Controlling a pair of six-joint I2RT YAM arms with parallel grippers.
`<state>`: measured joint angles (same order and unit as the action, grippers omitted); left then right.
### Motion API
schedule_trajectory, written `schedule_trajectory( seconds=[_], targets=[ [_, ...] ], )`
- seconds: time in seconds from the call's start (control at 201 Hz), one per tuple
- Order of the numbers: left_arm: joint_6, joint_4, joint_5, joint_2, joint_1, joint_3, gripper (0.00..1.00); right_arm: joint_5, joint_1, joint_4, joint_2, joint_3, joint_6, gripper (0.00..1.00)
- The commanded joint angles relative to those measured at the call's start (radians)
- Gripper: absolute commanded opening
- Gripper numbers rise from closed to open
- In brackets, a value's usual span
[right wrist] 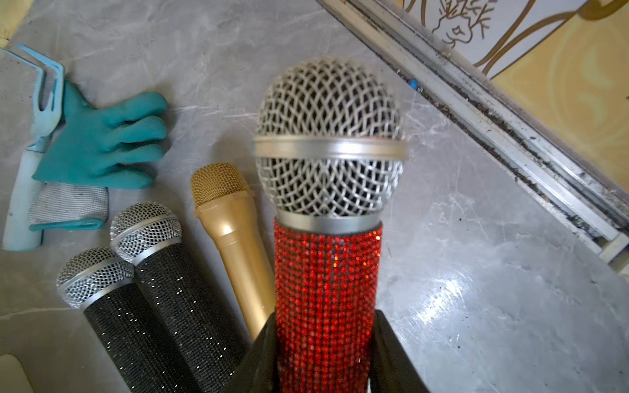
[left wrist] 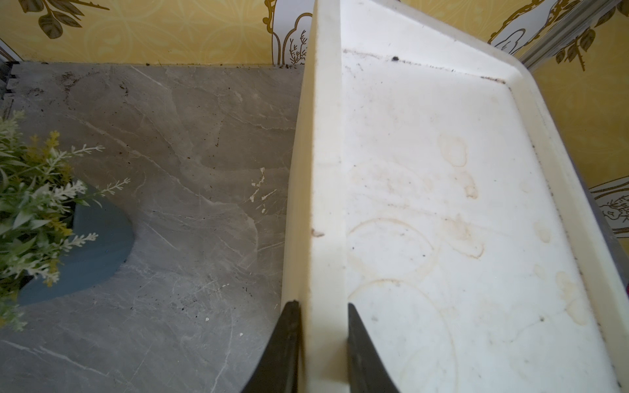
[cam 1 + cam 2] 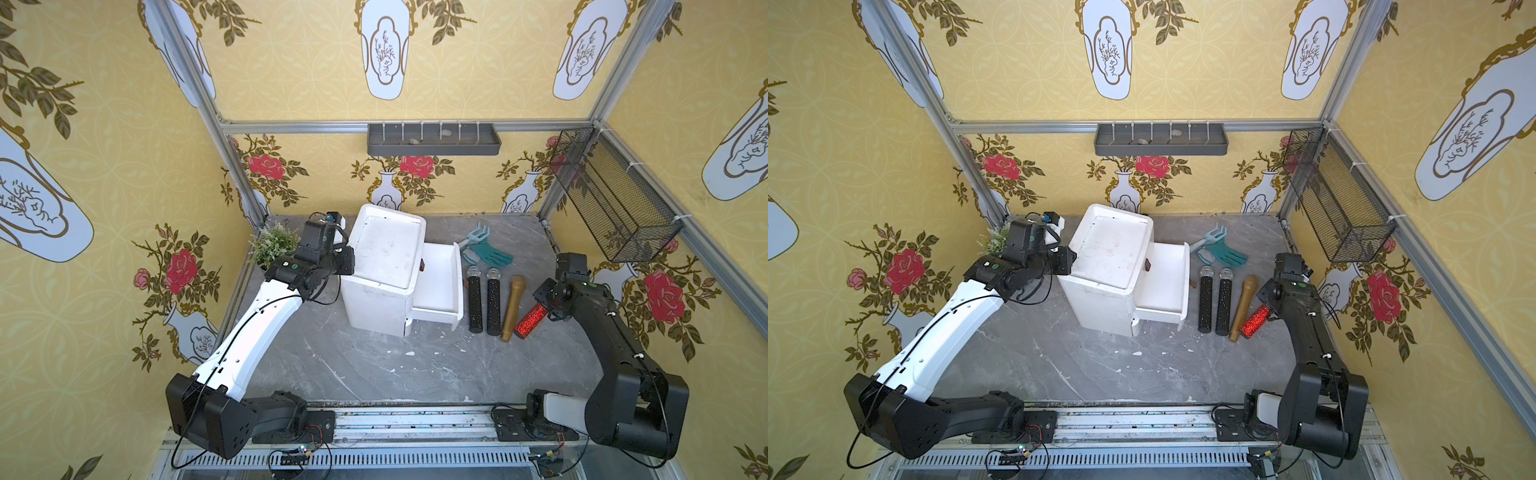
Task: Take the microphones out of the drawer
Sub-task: Place the microphone at the center of the board.
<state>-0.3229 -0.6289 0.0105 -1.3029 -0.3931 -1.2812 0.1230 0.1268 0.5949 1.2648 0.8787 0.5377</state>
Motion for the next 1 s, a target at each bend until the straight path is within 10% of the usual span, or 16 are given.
schedule_trajectory(
  seconds=[0.0,0.996],
  targets=[
    [-0.032,-0.067,0.027,-0.014,0.001,0.015,0.0,-0.034,0.007,-0.06,0.016,-0.029,-0.015,0.3],
    [-0.041,-0.064,0.028,-0.018,0.001,0.019,0.0,-0.178,0.008,-0.224,0.226,-0.112,-0.073,0.41]
  ],
)
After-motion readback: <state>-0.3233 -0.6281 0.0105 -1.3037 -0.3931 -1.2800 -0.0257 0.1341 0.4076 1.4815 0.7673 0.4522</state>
